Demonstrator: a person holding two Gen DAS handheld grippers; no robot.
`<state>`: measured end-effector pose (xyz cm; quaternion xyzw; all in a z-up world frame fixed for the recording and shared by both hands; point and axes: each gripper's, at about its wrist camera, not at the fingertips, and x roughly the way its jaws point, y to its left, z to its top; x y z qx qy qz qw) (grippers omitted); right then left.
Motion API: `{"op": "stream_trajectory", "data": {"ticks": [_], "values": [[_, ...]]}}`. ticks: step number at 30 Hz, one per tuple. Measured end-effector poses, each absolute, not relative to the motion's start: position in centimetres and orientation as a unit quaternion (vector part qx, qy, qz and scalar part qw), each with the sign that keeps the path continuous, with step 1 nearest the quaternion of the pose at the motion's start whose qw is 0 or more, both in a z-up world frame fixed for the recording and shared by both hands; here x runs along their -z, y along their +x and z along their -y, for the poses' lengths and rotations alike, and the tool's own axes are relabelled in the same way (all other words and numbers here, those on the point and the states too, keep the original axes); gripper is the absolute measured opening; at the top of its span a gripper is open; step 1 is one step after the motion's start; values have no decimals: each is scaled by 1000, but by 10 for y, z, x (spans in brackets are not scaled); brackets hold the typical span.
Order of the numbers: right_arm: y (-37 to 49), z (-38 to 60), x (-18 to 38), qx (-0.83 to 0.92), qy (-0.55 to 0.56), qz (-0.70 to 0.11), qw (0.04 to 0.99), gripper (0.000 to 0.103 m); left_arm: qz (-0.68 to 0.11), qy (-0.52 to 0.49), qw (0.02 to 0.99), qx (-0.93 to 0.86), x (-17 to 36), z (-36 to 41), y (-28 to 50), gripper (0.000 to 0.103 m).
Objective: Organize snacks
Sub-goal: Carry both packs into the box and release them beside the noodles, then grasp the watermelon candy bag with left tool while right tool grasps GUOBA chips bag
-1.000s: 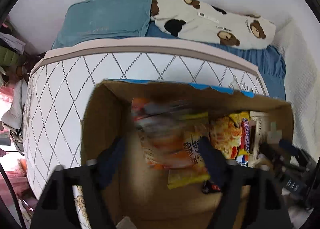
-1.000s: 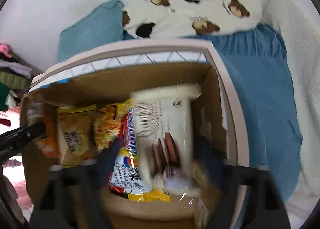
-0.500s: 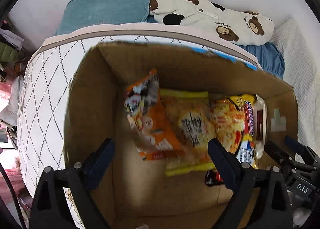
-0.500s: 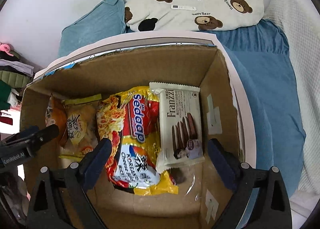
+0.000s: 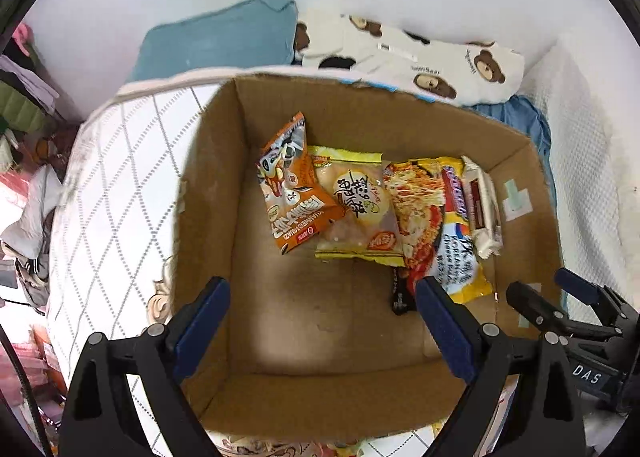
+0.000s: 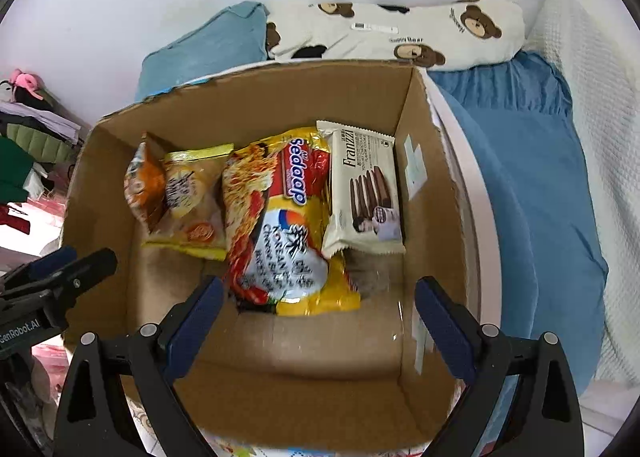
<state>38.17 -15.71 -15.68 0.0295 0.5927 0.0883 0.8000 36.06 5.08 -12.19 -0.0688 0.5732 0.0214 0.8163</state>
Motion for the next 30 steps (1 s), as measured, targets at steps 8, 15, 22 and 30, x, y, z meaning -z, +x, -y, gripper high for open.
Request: {"op": "stream_trajectory", "data": {"ticks": [8, 15, 22, 30], "values": [[330, 155, 118, -103, 24, -549, 829, 98, -523, -54, 850, -17, 85, -35, 313, 95], [285, 158, 83, -110, 19, -507, 855, 98, -486, -49, 872, -16, 59, -28, 268, 95], [239, 165, 53, -107, 22, -475, 873, 98, -467, -58, 882, -12, 42, -24, 231, 95], [194, 180, 59, -121, 59, -494, 859, 98, -499, -91, 862, -21, 69, -27, 196, 95]]}}
